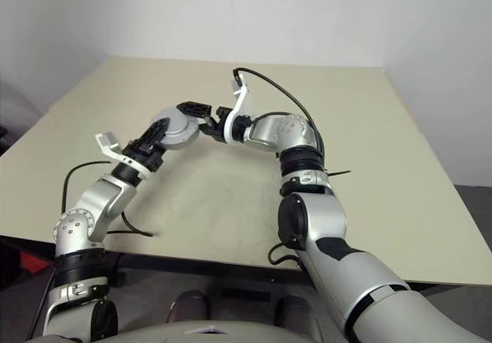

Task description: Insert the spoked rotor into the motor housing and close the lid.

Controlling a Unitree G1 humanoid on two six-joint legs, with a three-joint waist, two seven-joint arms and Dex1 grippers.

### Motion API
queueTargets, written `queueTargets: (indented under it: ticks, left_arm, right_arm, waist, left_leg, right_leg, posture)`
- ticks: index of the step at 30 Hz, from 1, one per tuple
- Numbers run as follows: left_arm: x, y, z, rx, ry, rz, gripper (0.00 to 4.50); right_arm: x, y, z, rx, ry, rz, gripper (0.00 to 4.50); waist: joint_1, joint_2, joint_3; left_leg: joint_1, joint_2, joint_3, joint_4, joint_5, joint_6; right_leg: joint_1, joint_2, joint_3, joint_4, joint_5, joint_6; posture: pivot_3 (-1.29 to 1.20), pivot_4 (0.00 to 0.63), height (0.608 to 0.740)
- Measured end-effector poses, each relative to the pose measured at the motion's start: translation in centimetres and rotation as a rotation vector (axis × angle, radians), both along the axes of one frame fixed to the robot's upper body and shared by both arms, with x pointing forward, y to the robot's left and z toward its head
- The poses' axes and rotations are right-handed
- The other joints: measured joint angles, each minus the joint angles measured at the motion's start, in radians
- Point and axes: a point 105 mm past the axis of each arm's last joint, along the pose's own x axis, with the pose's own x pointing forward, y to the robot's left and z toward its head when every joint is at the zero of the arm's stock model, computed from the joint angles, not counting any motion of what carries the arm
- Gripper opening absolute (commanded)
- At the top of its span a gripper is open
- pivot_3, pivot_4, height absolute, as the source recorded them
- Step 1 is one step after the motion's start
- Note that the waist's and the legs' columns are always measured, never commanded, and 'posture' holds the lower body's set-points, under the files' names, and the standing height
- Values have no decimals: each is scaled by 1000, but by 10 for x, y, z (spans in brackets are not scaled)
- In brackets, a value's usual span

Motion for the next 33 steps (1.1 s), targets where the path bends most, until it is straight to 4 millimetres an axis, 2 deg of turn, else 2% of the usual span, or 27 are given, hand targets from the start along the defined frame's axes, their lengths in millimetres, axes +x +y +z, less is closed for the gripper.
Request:
queueTargets:
  ticks: [4,7,9,14,21,28,33]
  left_arm:
    - [-6,53,-13,26,62,244,2193]
    - [-11,80,-13,42,79,347,2193]
    - [-11,90,-13,37,84,392,2193]
    - [-8,94,-24,5,139,424,2193]
    - [-4,96,-59,-1,320,452,2193]
    - [-4,103,-56,-11,319,480,2193]
    - [-9,110,-62,-30,370,512,2193]
  right_arm:
    - [8,-18,2,-14,-26,-48,4462]
    - [9,-23,1,-21,-27,-53,4462]
    - [9,-27,1,-27,-30,-54,4462]
    - [11,-33,-1,-36,-32,-66,4462]
    - [12,-43,-10,-62,-20,-88,4462]
    - [13,-45,-10,-69,-20,-94,4462]
    - [14,-45,-11,-74,-18,-97,4462]
  waist:
    - [3,-1,0]
    - [8,-1,0]
    - [12,-2,0]
    - [13,-3,0]
    - [10,-5,1]
    - [10,-7,1]
    - [10,-7,1]
  left_leg:
    - [0,1,0,0,0,0]
    - [0,0,-1,0,0,0]
    - [0,0,-1,1,0,0]
    - [1,0,-1,2,0,0]
    - [0,0,-1,2,0,0]
    - [1,0,-1,2,0,0]
    - [1,0,-1,2,0,0]
  right_leg:
    - [0,0,-1,-1,1,2]
    - [0,0,-1,-1,1,2]
    - [1,-1,-1,-1,1,1]
    - [2,-1,-1,0,0,0]
    - [2,0,-1,0,1,1]
    - [2,0,-1,0,0,0]
    - [2,0,-1,0,0,0]
  posture:
    - [0,0,740]
    - [0,0,740]
    - [0,0,740]
    - [0,0,740]
    - [0,0,740]
    - [0,0,740]
    - [0,0,740]
